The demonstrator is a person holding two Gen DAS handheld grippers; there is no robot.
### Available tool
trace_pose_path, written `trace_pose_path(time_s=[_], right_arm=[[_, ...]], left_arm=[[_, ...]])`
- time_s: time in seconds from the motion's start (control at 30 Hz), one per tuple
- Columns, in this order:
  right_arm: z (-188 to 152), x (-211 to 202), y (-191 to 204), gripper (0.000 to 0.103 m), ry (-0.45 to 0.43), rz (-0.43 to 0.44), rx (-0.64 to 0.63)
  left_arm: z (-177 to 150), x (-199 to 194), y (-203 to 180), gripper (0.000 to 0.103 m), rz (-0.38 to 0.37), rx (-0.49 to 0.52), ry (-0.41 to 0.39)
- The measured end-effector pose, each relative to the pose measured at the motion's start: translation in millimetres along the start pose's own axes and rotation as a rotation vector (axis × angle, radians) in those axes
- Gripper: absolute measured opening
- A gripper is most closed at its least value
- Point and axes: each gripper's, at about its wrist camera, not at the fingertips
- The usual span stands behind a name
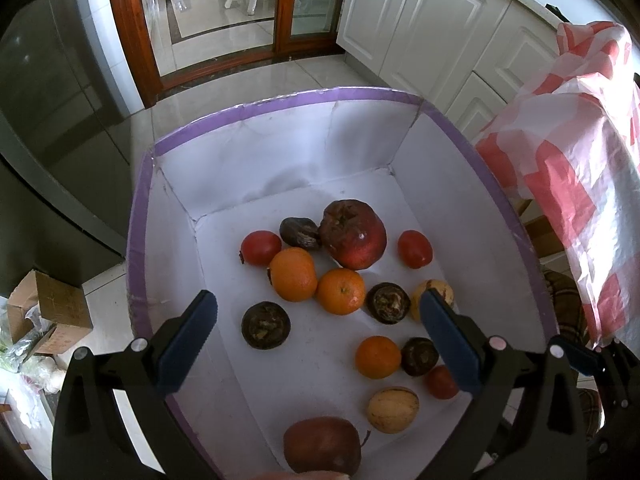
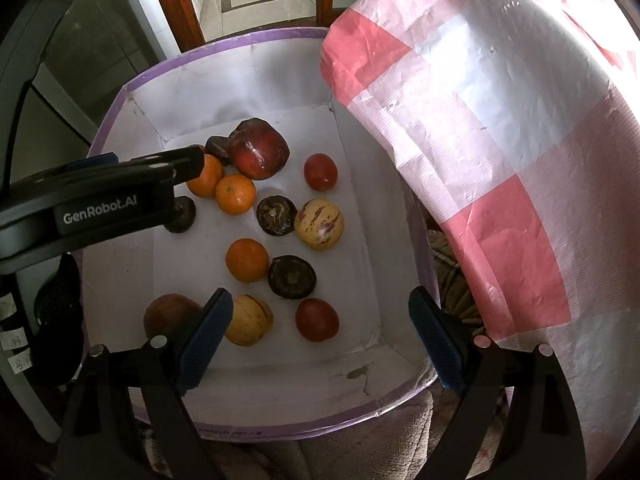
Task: Organize fruits
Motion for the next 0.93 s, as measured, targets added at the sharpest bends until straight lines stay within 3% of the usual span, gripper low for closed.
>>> trace_pose_path(time_s=[0.43,0.63,0.93], right_arm=[[-2.0,0.6,-1.9,0.087,0.004,0.005,0.001],[-2.6,-1.5,-2.0,0.087,-0.002,0.006,-0.005],[-3.9,-45.2,4.1,0.087,-0.122,0.033,-0.05]], left_arm=[[0.0,0.6,0.3,0.101,0.006,0.001,0.002],[1.0,-1.0,0.8,0.101,0.046,0.004,-0.01],[16.5,-30.3,-0.9,0.101,0.099,0.02,-0.074]])
Point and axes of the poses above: each gripper's, at about its wrist camera, not at the fingertips, and x roughly the way its jaws point, y to its left, z to its top, and after that the axes turned 4 degrees about z, right-handed
